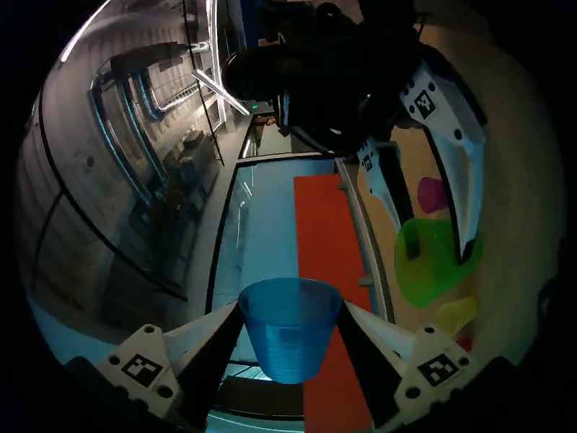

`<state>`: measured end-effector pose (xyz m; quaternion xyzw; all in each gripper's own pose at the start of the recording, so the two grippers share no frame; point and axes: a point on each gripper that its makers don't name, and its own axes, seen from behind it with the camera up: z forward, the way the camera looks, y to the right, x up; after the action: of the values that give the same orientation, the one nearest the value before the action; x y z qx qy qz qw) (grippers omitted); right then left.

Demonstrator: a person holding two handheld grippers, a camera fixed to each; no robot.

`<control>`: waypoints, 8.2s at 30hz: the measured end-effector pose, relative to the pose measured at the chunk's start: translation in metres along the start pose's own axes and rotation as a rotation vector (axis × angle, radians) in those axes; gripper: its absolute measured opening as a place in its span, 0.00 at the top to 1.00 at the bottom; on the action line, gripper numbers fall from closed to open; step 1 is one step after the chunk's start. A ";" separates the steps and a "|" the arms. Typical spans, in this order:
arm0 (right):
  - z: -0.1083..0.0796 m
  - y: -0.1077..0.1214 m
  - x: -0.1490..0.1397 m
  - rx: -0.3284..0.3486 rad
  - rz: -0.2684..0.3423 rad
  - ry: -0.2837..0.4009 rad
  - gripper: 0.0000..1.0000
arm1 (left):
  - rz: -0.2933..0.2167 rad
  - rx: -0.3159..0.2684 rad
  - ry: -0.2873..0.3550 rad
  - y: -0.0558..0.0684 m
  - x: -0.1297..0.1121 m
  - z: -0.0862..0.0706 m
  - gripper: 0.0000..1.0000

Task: Pour water

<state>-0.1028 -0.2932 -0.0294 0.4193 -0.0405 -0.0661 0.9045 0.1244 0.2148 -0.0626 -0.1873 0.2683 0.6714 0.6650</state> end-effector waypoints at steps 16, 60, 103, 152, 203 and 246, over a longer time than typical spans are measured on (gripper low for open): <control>-0.003 0.003 0.003 -0.010 -0.001 0.006 0.13 | -0.367 -0.032 -0.056 0.028 -0.025 0.004 0.13; -0.008 0.006 0.009 -0.028 -0.006 0.012 0.13 | -1.392 -0.107 -0.058 0.060 -0.054 0.003 0.13; -0.022 0.024 0.002 -0.071 0.016 -0.013 0.13 | -1.582 -0.163 -0.115 0.101 -0.064 -0.004 0.12; -0.041 0.056 -0.104 -0.068 0.111 -0.333 0.12 | -1.331 -0.663 -0.448 0.287 -0.057 -0.027 0.11; -0.024 0.056 -0.162 -0.069 0.106 -0.496 0.12 | -1.349 -0.769 -0.549 0.343 -0.073 -0.060 0.00; -0.039 0.054 -0.182 -0.109 0.119 -0.513 0.00 | -1.307 -0.761 -0.549 0.332 -0.062 -0.088 0.01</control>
<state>-0.2730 -0.2013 -0.0163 0.3363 -0.2895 -0.1192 0.8882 -0.2118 0.1214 -0.0571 -0.3484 -0.3160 0.2138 0.8562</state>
